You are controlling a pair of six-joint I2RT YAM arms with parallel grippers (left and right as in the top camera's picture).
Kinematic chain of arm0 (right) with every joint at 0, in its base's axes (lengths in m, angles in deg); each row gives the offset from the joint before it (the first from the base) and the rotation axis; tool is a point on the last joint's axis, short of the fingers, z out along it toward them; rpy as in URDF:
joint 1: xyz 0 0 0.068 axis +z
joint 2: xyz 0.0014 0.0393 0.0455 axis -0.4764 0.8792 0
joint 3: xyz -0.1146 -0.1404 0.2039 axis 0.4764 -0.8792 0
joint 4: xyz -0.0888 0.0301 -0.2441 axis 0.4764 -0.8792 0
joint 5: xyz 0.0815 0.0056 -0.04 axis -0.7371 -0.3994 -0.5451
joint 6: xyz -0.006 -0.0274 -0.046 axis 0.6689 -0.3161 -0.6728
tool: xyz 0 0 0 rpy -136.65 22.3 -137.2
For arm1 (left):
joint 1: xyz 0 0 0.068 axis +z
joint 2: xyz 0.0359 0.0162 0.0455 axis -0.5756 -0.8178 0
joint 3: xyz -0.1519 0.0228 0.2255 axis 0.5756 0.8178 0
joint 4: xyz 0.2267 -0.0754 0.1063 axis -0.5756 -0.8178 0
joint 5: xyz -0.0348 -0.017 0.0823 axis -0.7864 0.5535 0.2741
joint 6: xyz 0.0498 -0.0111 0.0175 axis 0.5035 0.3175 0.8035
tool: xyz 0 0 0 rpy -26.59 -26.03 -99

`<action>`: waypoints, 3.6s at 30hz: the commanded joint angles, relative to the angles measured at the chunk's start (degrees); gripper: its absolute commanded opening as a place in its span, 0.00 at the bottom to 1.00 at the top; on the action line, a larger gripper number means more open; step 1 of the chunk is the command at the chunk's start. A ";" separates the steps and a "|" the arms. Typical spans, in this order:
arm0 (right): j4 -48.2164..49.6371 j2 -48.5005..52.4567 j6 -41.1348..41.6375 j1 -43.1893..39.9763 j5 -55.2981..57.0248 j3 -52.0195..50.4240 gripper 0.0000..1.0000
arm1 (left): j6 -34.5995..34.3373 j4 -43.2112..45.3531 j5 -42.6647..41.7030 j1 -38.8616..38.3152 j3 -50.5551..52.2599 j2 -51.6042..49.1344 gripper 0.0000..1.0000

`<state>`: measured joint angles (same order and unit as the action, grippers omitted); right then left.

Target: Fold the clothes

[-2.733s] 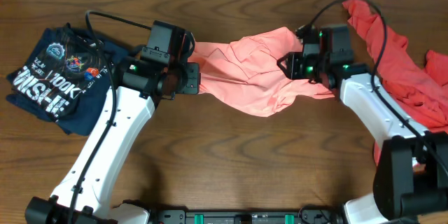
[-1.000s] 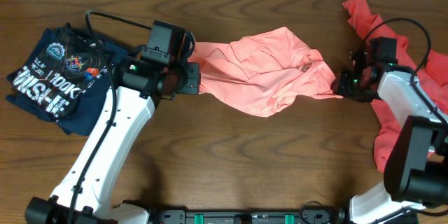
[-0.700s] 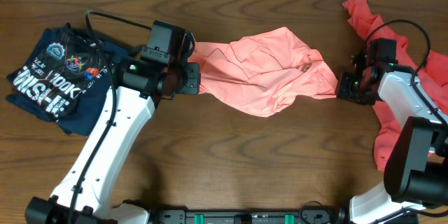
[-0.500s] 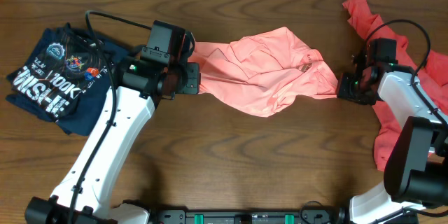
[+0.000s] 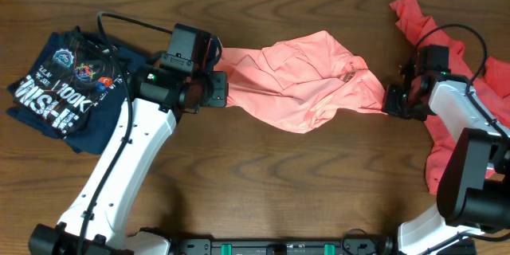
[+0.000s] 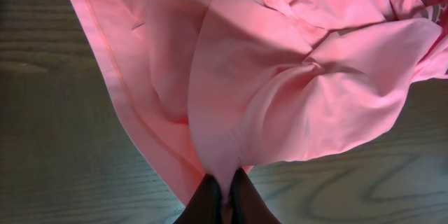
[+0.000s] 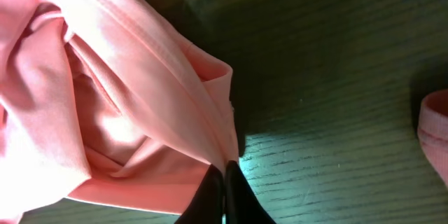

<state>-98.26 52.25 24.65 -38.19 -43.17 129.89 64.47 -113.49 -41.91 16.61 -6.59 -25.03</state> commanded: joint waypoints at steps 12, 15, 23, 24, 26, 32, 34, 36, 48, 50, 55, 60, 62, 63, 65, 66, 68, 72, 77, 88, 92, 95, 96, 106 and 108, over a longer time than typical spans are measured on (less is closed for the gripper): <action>-14.05 -5.99 0.85 -1.36 3.69 13.99 0.01 | 0.33 0.76 0.74 5.03 -2.64 5.49 0.06; -19.74 -7.85 -0.66 -1.36 4.00 18.99 0.01 | 0.33 0.94 0.74 6.08 -2.67 7.82 0.06; -24.26 -10.56 0.48 -1.99 11.02 22.86 0.01 | -0.87 3.15 0.72 9.94 -2.82 12.44 0.06; -24.70 -11.06 0.57 -2.38 11.04 24.02 0.01 | -1.33 3.61 0.72 10.54 -3.08 12.98 0.06; -25.70 -12.55 1.77 -3.67 11.23 27.39 0.01 | -3.08 4.50 0.72 12.41 -4.28 14.36 0.06; -29.59 -16.17 0.52 -7.96 11.04 37.94 0.01 | -13.38 5.35 -1.66 19.02 -7.74 17.44 0.06; -31.41 -16.96 -0.42 -8.52 11.04 40.26 0.01 | -15.34 5.81 -4.44 20.65 -8.22 18.45 0.06; -33.20 -17.88 -0.74 -8.92 11.26 42.10 0.01 | -16.98 6.19 -7.61 22.23 -8.52 19.82 0.06; -36.33 -18.93 -3.52 -10.80 7.74 45.81 0.01 | -16.24 5.66 -15.02 24.50 -9.20 24.72 0.06; -36.15 -17.35 -3.45 -10.03 6.75 45.81 0.01 | -16.22 5.44 -15.02 24.50 -9.20 22.53 0.06; -32.48 -11.21 -3.43 -6.67 3.93 45.81 0.01 | -13.42 8.94 -15.02 24.15 -9.20 12.35 0.06; -17.51 -4.68 -0.35 -2.95 1.68 45.81 0.01 | -7.89 24.81 -15.04 22.62 -9.22 0.57 0.06; -10.05 -3.17 -0.26 -1.90 -0.02 45.81 0.01 | -7.69 33.94 -15.04 22.58 -9.86 -2.97 0.06; -7.10 -2.93 0.83 -1.57 -0.09 45.86 0.01 | -8.81 38.38 -15.04 22.58 -10.86 -4.44 0.06; -2.40 -2.97 4.00 -1.46 -0.04 46.29 0.01 | -11.45 43.87 -15.02 22.75 -13.44 -6.01 0.06; -0.98 -2.97 5.42 -1.62 -0.07 47.23 0.01 | -12.63 46.14 -14.99 22.86 -15.28 -6.58 0.06; 0.35 -2.97 6.49 -2.08 0.42 49.51 0.01 | -13.35 48.22 -14.97 23.12 -18.64 -6.99 0.06; -2.75 -2.97 6.40 -3.58 0.74 54.03 0.01 | -13.84 42.34 -15.47 23.54 -25.66 -6.95 0.06; -14.45 -2.78 1.07 -3.82 0.74 54.03 0.01 | -12.07 21.16 -16.48 23.54 -26.80 -5.97 0.06; -37.31 -2.43 -1.51 -3.39 14.29 37.11 0.01 | 0.68 -24.52 -20.72 19.74 -19.21 -6.16 0.06; -37.68 -2.43 -1.51 -3.43 14.29 27.58 0.01 | 2.10 -31.76 -14.91 19.02 -11.30 -6.14 0.06; -37.86 -2.43 -1.51 -3.56 14.40 22.12 0.01 | 2.05 -33.38 -9.11 19.08 -4.42 -6.10 0.06; -38.32 -2.43 -1.42 -3.61 14.82 20.83 0.01 | 2.08 -33.38 -8.28 19.08 -2.45 -6.08 0.06; -38.18 -2.49 -1.38 -5.42 16.63 17.42 0.01 | 1.07 -27.32 -4.96 19.82 5.42 -5.75 0.06; -34.23 -2.47 -1.49 -5.40 16.57 17.40 0.01 | -0.35 -21.00 -4.81 21.53 5.42 -5.77 0.06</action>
<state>-135.15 49.93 23.74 -42.58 -27.57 147.23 65.67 -139.37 -48.99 35.98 -0.91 -31.13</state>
